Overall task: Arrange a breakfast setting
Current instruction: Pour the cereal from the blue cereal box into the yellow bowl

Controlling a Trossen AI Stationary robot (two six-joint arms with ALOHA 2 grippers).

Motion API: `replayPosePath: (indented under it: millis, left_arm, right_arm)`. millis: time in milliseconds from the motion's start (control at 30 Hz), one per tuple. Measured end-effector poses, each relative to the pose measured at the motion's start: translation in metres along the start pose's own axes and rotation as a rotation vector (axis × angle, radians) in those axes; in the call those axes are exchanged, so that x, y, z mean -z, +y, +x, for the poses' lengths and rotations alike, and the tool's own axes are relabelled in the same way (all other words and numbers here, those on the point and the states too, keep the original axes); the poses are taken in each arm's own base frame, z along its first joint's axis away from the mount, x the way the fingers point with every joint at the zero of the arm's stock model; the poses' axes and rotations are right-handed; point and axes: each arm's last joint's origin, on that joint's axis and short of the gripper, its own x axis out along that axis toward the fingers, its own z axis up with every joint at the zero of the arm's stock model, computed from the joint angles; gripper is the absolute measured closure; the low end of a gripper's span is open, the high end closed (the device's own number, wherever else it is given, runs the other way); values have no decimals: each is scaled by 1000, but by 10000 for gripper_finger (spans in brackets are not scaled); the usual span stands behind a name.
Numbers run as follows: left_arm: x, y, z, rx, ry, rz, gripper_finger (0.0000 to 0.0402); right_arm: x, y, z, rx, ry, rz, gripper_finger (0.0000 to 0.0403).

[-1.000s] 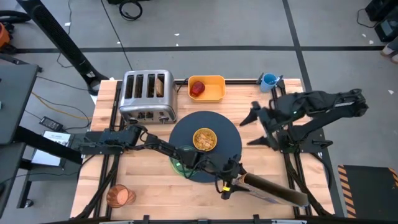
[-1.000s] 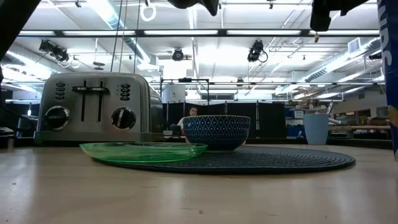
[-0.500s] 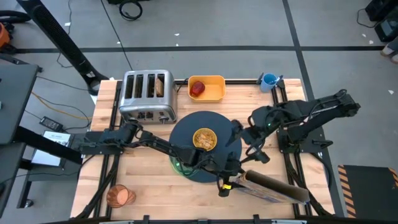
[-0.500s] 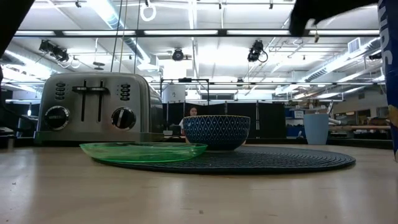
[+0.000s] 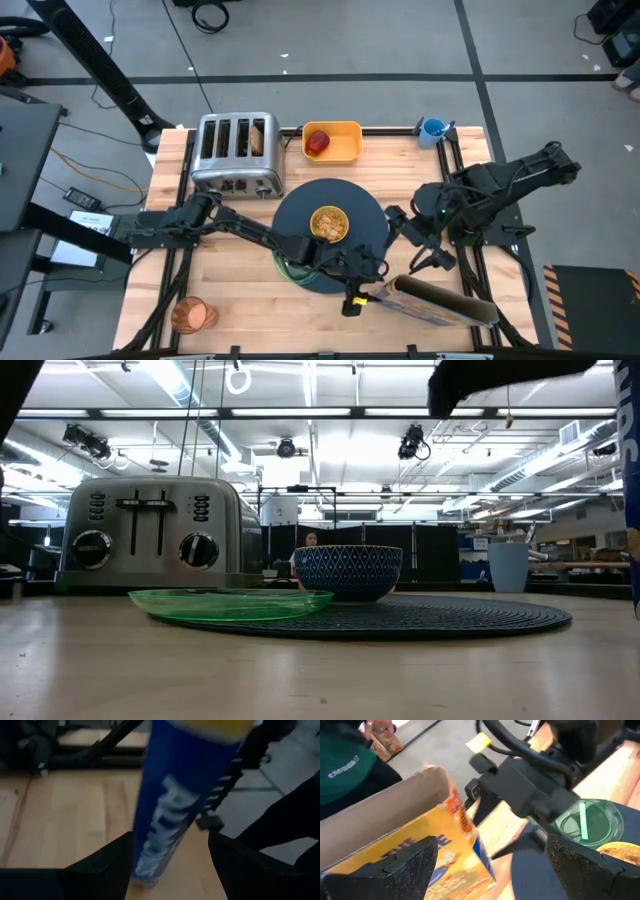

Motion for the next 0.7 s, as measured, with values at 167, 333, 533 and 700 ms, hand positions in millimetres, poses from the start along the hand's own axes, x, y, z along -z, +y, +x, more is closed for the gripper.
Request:
replayPosePath:
  millis: [167,333,533,700]
  left_arm:
    - [0,12,-8,-40,83,-27,153]
    - [-13,23,-25,-112,88,-30,172]
    - [-12,27,-13,-119,4,-50,189]
    - [-11,20,-1,-113,-103,-73,194]
  right_arm:
    - [0,8,-8,31,-17,0,30]
    - [7,11,-9,38,45,29,30]
    - [19,13,-14,32,153,119,30]
    - [25,17,-23,39,189,137,30]
